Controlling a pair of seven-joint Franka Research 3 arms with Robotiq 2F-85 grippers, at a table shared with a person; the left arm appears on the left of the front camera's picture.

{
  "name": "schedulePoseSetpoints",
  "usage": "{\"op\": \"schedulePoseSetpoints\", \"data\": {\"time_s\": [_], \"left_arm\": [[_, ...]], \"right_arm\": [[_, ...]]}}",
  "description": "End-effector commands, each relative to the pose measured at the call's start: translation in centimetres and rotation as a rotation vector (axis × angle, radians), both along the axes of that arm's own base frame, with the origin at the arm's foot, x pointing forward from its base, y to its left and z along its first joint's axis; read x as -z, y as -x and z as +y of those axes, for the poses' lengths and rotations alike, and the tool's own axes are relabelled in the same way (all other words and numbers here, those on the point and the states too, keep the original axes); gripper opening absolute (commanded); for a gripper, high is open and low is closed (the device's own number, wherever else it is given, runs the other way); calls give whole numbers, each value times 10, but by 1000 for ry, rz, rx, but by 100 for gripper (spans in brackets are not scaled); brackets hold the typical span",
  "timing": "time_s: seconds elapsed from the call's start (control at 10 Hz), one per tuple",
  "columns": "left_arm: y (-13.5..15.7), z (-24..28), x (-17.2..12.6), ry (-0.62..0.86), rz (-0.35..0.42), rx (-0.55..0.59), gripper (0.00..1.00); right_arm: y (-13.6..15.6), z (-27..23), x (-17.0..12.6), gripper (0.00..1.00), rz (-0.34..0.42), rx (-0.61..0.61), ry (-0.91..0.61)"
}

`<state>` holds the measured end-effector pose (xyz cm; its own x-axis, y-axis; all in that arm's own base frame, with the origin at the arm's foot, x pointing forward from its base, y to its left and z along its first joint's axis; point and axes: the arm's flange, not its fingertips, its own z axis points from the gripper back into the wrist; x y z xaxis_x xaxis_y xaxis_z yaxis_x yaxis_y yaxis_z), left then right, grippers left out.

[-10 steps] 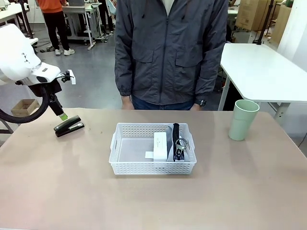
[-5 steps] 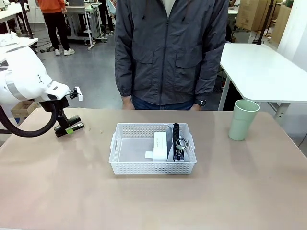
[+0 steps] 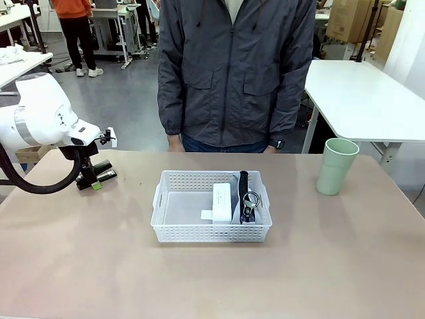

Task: Efficiently arrange items inside the basket to fit them all.
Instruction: Pick up the Stapler and place it inside the Organizing basket.

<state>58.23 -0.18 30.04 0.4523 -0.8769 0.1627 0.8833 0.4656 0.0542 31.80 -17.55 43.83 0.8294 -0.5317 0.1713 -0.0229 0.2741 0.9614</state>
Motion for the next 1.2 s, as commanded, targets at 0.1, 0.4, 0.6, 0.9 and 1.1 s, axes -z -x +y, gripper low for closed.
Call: {"op": "schedulePoseSetpoints", "data": {"time_s": [0.1, 0.4, 0.6, 0.9, 1.1], "left_arm": [[-2, 2, -1, -9, -5, -16, 100], [-2, 4, -3, -19, 17, -6, 42], [0, 6, -7, -14, 3, -26, 37], [6, 8, -15, -5, -17, -32, 0], [8, 8, -18, 0, -23, -44, 0]], "right_arm": [[1, 0, -1, 100, -9, -3, -3], [1, 0, -1, 100, -9, -3, -3], [1, 0, -1, 100, -9, -3, -3], [1, 0, -1, 100, -9, -3, -3], [1, 0, -1, 100, -9, -3, -3]]}}
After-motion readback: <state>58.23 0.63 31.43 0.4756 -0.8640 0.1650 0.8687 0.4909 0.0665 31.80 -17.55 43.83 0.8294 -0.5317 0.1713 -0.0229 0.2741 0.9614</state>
